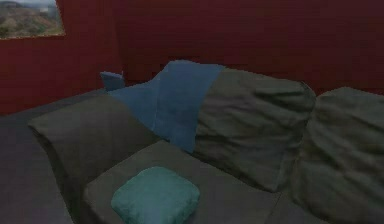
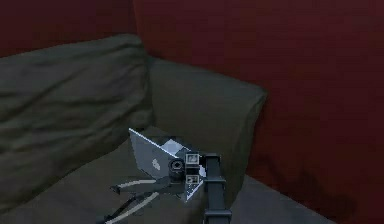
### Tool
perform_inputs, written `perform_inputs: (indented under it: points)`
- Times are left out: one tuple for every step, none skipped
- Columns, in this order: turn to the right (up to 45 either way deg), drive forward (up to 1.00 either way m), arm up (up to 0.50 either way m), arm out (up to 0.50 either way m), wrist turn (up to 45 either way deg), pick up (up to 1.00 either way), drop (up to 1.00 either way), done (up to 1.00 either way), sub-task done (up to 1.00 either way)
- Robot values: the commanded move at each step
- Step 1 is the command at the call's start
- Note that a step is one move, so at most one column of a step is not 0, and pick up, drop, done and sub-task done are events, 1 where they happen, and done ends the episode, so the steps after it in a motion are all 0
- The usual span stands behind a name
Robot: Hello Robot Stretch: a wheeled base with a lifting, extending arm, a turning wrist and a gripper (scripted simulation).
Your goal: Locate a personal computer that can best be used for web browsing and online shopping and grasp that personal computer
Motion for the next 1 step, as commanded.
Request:
perform_inputs:
  points:
    - [0.0, 0.00, 0.00, 0.00, 45.0, 0.00, 0.00, 0.00, 0.00]
